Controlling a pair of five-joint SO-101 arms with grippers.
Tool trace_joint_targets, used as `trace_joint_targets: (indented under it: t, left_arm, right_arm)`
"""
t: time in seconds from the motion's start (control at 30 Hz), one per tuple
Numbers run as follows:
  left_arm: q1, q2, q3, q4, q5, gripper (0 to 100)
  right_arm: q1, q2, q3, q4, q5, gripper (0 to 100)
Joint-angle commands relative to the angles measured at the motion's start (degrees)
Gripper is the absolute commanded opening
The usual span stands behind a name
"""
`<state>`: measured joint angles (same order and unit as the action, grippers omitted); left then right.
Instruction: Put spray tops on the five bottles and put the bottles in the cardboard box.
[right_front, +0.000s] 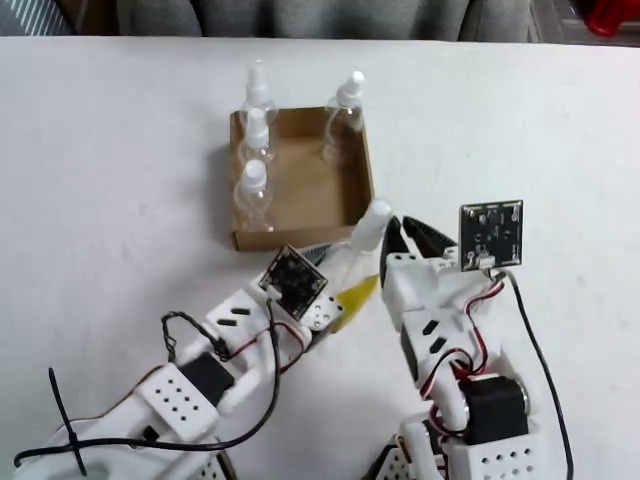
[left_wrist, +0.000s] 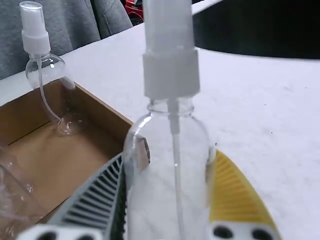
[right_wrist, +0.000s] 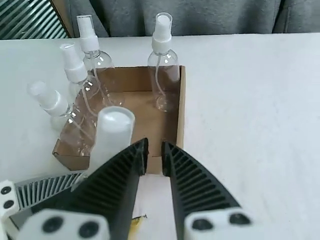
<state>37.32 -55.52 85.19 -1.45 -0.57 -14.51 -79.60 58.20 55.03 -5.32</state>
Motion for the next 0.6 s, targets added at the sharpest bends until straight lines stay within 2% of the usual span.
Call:
trace_joint_targets:
  t: [0.0,0.1,0.27,0.4,0.57]
  left_arm:
    - [-0.3,-1.8,-0.6,-1.8,-0.8,5]
    - [-1.0,-1.8,-0.7,-1.9,-0.5,5]
    - [-4.4,-1.7,-2.6,-2.3,-0.1,5]
    - [-7.8,-1.3,-5.3,-1.8,7.4,5]
    - [-8.8,-1.2,-11.3,5.9,10.2,5]
  right_arm:
    - [0.5,-0.5,-0.9,3.5,0.8,1.6]
    - [0.7,-0.5,-2.4,8.3,0.8,1.6]
    - [5.8,-0.5,-4.8,14.6,0.9,1.6]
    - [7.3,-0.5,-4.5,17.5,2.0,1.6]
    - [5.7,-0.6,-4.5,18.1,3.5,1.6]
